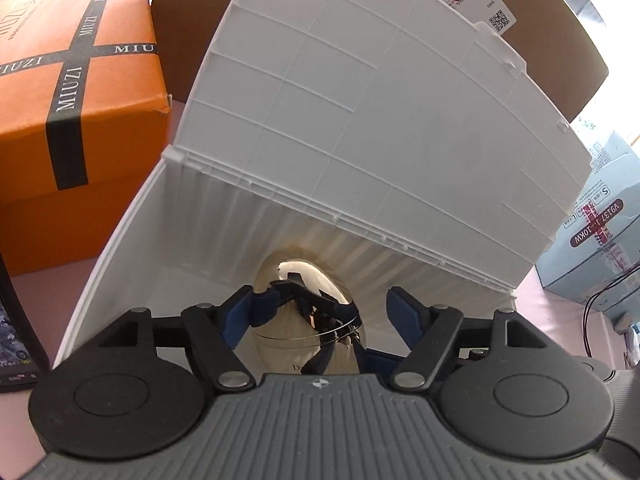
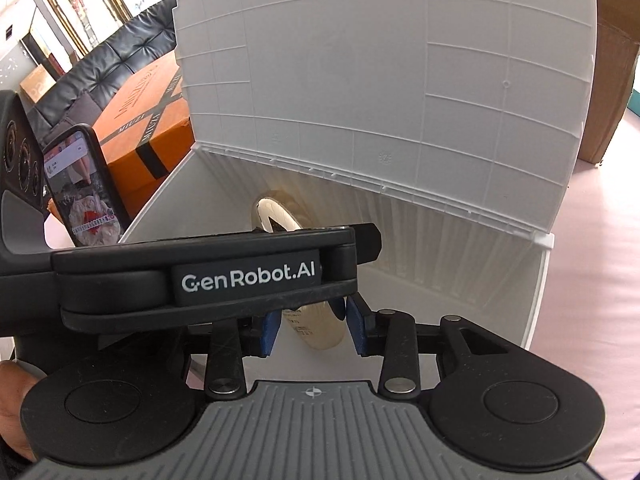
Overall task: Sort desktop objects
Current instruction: 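Lower the gold compact into the white box and open the left gripper, then withdraw the left gripper from the white box back to the grey cloth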
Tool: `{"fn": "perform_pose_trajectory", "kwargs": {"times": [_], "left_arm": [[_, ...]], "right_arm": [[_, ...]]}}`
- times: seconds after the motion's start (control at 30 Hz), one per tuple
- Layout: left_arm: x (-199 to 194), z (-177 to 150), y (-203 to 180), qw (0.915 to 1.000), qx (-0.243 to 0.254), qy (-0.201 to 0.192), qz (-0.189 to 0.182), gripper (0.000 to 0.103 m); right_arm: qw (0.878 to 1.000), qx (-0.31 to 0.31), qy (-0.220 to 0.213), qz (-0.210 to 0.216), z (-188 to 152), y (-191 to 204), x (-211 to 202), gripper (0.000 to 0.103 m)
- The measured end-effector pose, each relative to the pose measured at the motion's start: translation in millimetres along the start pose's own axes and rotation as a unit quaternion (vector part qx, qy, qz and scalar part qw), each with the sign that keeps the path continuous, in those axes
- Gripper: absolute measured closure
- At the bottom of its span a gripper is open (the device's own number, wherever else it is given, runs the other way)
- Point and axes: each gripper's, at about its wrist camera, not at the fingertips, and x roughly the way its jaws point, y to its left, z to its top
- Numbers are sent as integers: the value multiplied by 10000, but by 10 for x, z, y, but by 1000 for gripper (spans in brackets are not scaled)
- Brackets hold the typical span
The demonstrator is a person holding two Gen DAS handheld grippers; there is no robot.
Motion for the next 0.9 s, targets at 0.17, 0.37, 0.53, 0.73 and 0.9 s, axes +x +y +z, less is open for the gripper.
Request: {"fn": "perform_pose_trajectory", "kwargs": {"times": [0.17,0.37,0.53,0.73,0.9], "left_arm": [[-37,-13,-31,9999,48,-52,-108,21],[-120,-9,-32,9996,-14,-216,-178,20],[-242,-7,-40,9984,-80,-382,-416,14],[-407,18,-154,9924,480,-975,-574,0],[-579,-34,-337,9858,938,-1218,-675,0]], "right_arm": [[9999,-30,-77,-59,-13,4,-30,66],[9998,-23,-201,-24,-11,35,-88,52],[9986,-208,-466,148,-46,114,-224,30],[9948,6,-1009,-94,-189,84,-394,2],[9896,-3,-1434,-122,-362,75,-573,0]]}}
